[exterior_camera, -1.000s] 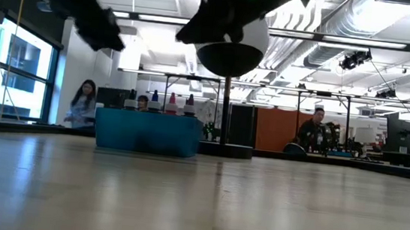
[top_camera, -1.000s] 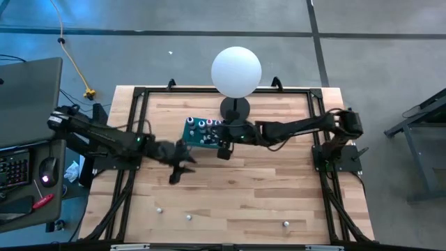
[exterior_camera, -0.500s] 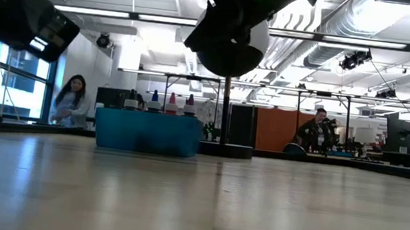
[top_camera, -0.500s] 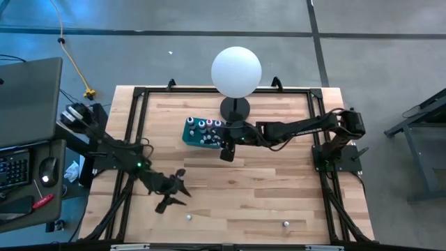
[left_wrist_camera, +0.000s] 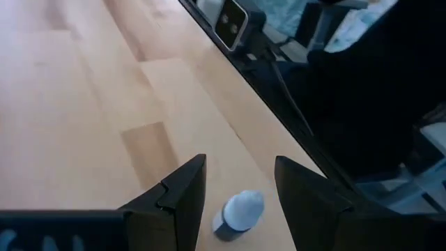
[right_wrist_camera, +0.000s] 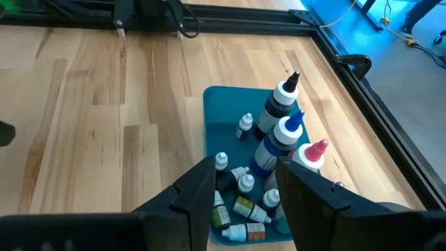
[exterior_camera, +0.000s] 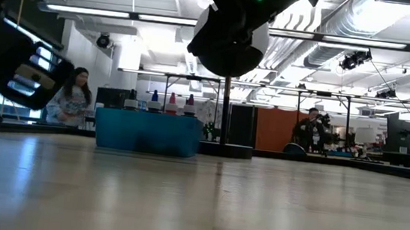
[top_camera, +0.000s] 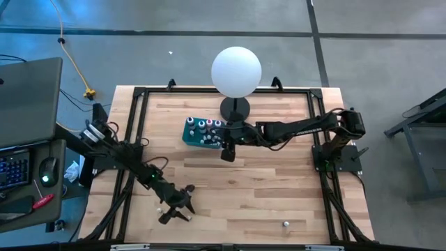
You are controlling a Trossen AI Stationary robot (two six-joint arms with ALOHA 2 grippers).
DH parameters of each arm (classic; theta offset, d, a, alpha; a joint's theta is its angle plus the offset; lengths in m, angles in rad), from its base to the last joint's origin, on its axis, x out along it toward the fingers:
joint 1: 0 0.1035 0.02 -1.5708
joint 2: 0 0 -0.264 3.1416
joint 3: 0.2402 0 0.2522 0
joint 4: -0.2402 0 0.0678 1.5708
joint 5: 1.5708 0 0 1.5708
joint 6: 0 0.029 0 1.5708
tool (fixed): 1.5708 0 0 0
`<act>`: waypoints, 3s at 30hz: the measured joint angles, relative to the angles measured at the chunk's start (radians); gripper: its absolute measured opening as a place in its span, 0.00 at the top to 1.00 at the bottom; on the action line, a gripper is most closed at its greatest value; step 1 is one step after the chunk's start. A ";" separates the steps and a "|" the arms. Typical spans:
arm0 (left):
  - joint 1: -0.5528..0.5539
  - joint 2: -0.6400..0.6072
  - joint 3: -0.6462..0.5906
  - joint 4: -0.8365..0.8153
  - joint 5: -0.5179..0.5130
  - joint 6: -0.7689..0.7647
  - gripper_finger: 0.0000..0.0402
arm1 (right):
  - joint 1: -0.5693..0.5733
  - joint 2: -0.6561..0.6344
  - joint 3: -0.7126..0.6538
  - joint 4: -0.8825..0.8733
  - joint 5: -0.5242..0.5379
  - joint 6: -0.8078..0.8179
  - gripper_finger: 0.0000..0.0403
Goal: Pick & Place food coloring
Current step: Put the small green food coloring bottle into the blue bin
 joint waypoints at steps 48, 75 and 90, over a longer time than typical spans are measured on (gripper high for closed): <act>-0.032 0.078 0.032 -0.100 -0.219 -0.119 0.87 | 0.000 -0.008 0.000 -0.026 -0.049 0.078 0.64; 0.813 -0.444 0.032 -0.709 -0.236 0.121 0.76 | 0.000 -0.115 0.001 -0.294 -0.159 0.067 0.64; 0.852 -0.367 0.033 -0.656 -0.244 0.177 0.61 | 0.026 -0.072 0.001 -0.295 -0.216 0.062 0.64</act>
